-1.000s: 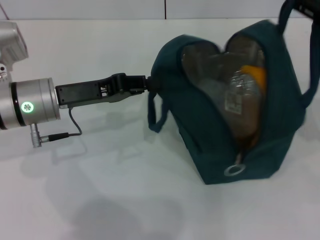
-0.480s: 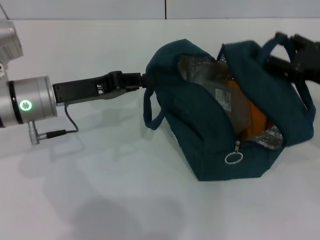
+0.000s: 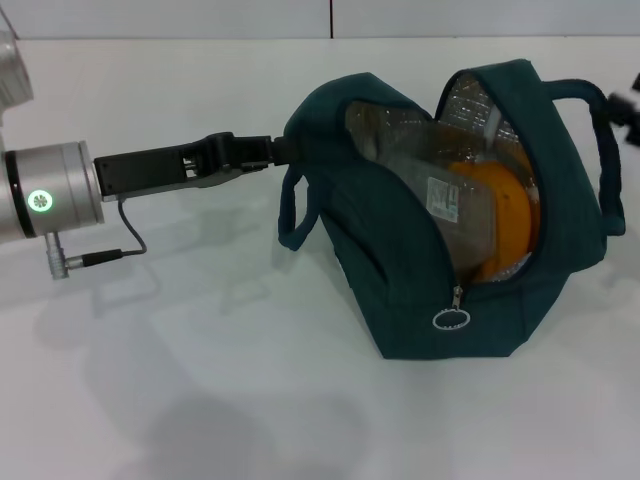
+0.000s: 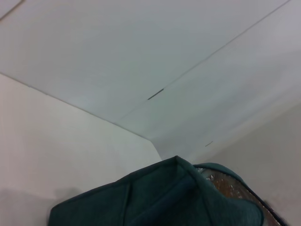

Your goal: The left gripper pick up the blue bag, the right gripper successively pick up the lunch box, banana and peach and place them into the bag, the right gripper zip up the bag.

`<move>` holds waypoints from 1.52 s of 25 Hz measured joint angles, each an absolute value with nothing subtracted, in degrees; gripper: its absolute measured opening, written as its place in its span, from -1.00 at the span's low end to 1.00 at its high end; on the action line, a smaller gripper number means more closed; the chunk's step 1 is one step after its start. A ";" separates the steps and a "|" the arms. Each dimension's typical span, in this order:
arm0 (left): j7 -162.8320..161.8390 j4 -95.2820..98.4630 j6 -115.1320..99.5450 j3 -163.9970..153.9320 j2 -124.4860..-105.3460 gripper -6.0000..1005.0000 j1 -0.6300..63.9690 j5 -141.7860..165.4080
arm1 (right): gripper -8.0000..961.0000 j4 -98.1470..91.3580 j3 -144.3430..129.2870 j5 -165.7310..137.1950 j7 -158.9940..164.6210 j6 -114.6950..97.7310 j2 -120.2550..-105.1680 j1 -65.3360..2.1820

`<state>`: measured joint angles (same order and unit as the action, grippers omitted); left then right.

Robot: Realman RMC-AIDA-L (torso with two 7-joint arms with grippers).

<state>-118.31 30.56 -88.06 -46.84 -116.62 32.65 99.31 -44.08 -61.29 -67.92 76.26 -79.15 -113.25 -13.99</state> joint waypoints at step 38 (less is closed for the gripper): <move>-118.69 28.57 -90.00 -46.67 -118.49 -0.85 31.46 98.09 | 0.53 -33.35 -57.57 -109.31 86.22 -102.99 -109.44 -30.72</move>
<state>-118.69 28.57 -90.00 -46.67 -118.49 31.46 98.09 -33.35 -57.57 -109.31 86.22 -102.99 -109.44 -30.72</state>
